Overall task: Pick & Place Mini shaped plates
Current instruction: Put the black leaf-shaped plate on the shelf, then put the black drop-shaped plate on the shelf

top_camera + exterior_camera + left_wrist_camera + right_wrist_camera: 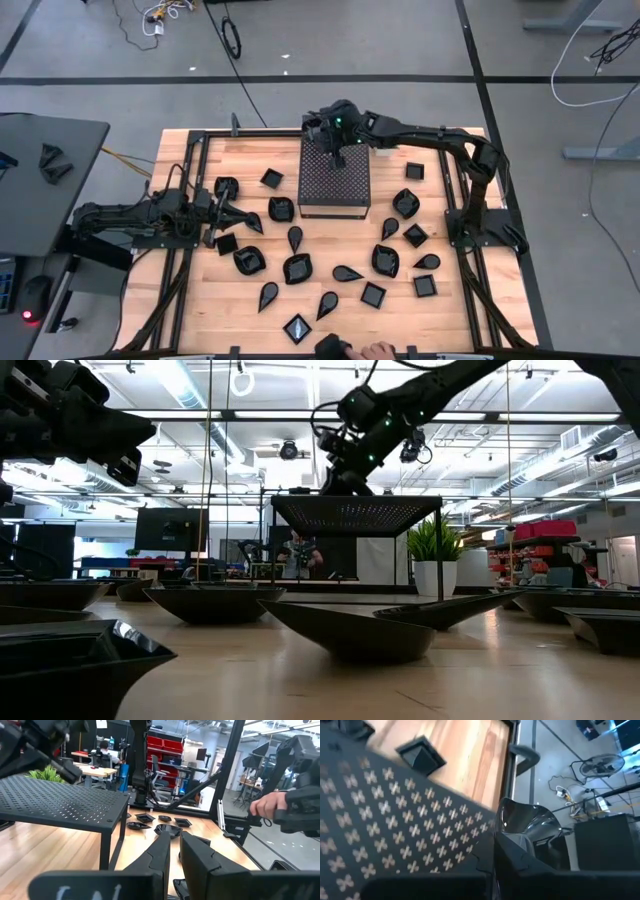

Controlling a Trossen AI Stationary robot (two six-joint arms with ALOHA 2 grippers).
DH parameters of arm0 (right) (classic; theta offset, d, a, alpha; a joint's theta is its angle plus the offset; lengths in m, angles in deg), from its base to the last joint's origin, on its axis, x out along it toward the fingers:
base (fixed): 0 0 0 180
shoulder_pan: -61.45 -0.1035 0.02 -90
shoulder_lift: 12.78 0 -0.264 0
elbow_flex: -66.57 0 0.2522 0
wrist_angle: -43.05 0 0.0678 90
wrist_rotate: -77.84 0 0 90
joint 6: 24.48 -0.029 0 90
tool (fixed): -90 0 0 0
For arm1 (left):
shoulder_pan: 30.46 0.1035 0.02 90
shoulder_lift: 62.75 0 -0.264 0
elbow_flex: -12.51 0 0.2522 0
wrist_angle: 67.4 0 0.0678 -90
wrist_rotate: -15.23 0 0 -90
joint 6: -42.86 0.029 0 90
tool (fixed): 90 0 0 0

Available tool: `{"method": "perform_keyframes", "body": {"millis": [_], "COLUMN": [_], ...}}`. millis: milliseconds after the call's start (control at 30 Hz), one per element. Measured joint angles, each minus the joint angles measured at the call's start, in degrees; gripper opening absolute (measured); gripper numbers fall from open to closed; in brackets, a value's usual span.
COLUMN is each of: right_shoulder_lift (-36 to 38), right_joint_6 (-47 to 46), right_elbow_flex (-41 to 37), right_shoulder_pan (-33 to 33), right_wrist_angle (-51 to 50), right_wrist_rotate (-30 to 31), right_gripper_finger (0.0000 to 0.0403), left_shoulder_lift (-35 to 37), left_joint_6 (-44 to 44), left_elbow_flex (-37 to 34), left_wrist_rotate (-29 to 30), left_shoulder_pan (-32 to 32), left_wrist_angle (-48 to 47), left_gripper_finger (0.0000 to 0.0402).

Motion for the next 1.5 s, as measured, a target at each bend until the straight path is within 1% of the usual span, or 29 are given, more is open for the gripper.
{"method": "perform_keyframes", "body": {"millis": [133, 267, 400, 500, 600, 800, 900, 967, 1133, 1200, 1267, 1367, 1433, 1500], "right_shoulder_lift": [0.0, 0.0, 0.0, 0.0, 0.0, 1.3, 3.2, 4.9, 10.4, 12.2, 13.4, 13.7, 13.4, 12.5], "right_joint_6": [0.3, 0.3, -0.6, -0.7, -0.8, -2.3, -4.7, -7.9, -19.9, -23.7, -25.3, -23.9, -22.7, -23.5], "right_elbow_flex": [-2.1, -3.3, -3.4, -3.5, -3.5, -3.5, -3.5, -3.5, -3.4, -3.4, -3.4, -3.4, -3.4, -3.4], "right_shoulder_pan": [0.0, 0.1, 0.2, 0.2, 0.2, -0.4, -1.6, -2.8, -8.5, -12.0, -16.3, -24.2, -30.0, -35.6], "right_wrist_angle": [3.4, 3.6, 3.7, 3.8, 4.9, 5.4, 4.8, 4.4, 4.1, 3.9, 3.9, 3.7, 3.1, 3.1], "right_wrist_rotate": [0.5, 0.6, 3.5, 4.5, 4.7, 4.8, 4.8, 4.9, 5.8, 5.8, 6.1, 10.9, 15.9, 21.8], "right_gripper_finger": [0.0013, 0.0013, 0.0014, 0.0024, 0.0048, 0.0117, 0.0148, 0.0163, 0.0181, 0.0182, 0.018, 0.0176, 0.0175, 0.0175], "left_shoulder_lift": [0.0, 0.0, 0.0, 0.0, 0.0, 0.0, 0.0, 0.0, 0.0, 0.0, 0.0, 0.0, 0.0, 0.0], "left_joint_6": [0.0, 0.0, 0.0, 0.0, 0.0, 0.0, -0.1, -0.1, -0.1, -0.1, -0.1, -0.1, -0.3, -1.5], "left_elbow_flex": [0.0, 0.0, 0.0, 0.0, 0.0, 0.0, 0.0, 0.0, 0.0, 0.0, 0.0, 0.0, 0.0, 0.0], "left_wrist_rotate": [1.0, 1.1, 1.1, 1.1, 1.1, 1.1, 1.1, 1.0, 1.0, 1.0, 1.0, 1.0, 0.7, -0.2], "left_shoulder_pan": [0.0, 0.0, 0.0, 0.0, 0.0, 0.0, 0.0, 0.0, 0.0, 0.0, 0.0, 0.0, 0.0, 0.0], "left_wrist_angle": [0.0, 0.0, 0.0, 0.0, 0.0, 0.0, 0.0, 0.0, 0.0, 0.0, 0.0, 0.0, 0.0, 0.0], "left_gripper_finger": [0.0048, 0.0048, 0.0048, 0.0048, 0.0048, 0.0048, 0.0048, 0.0048, 0.0048, 0.0048, 0.0048, 0.0048, 0.0048, 0.0048]}}
